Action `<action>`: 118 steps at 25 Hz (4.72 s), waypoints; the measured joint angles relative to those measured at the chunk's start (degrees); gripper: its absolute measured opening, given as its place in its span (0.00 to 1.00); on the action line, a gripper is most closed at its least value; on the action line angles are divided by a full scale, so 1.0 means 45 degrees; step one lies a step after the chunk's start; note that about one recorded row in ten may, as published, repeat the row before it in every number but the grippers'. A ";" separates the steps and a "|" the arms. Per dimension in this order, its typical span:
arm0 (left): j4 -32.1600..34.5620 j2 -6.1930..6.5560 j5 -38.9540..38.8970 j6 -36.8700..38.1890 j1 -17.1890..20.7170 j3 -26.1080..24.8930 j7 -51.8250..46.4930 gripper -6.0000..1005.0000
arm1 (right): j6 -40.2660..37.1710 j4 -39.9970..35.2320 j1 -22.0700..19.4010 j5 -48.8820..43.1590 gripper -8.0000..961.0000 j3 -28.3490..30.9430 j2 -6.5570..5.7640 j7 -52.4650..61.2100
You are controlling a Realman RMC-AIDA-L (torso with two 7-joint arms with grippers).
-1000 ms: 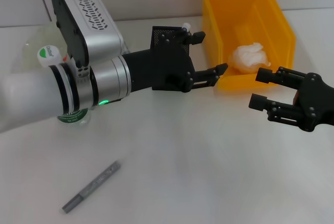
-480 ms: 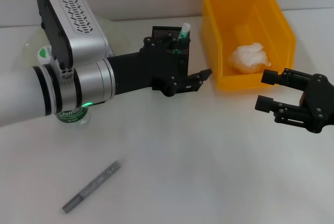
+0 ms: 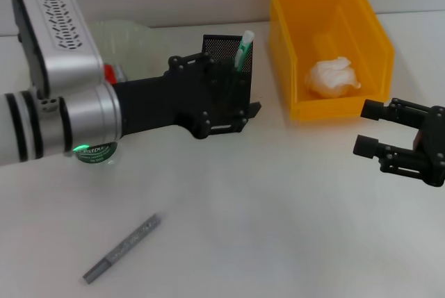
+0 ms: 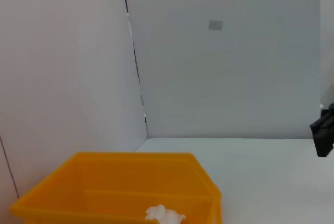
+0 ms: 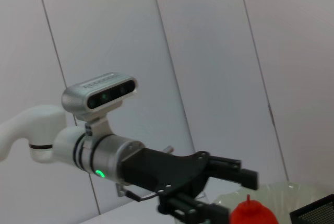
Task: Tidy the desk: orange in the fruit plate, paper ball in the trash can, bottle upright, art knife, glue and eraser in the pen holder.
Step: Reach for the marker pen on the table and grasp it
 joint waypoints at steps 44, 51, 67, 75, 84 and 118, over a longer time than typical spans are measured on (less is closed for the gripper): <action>0.4054 -0.0014 0.4386 0.5270 0.2948 -0.4353 -0.3688 0.78 | -0.0824 -0.0956 0.1284 -0.2428 0.75 0.0280 -0.0470 0.2215; 0.4461 -0.0047 0.4382 0.6388 0.3469 -0.5108 -0.3738 0.78 | -0.0734 -0.0978 0.1726 -0.2706 0.75 0.0276 -0.0468 0.2376; 0.4493 -0.0065 0.6112 0.7029 0.3671 -0.5088 -0.5475 0.78 | -0.0256 -0.1063 0.2268 -0.3560 0.75 0.0277 -0.0361 0.2892; 0.4986 -0.0091 0.7624 0.7117 0.3190 -0.4534 -0.6432 0.78 | -0.0167 -0.1038 0.2313 -0.3710 0.75 0.0276 -0.0267 0.2798; 0.6042 -0.0113 0.9625 0.6994 0.2393 -0.3487 -0.8798 0.78 | -0.0080 -0.1070 0.2362 -0.3711 0.75 0.0277 -0.0226 0.2755; 0.7113 -0.0132 1.3764 0.7913 -0.0170 -0.0084 -1.4750 0.78 | 0.1264 -0.0966 0.3354 -0.4372 0.75 -0.0812 -0.0195 0.2735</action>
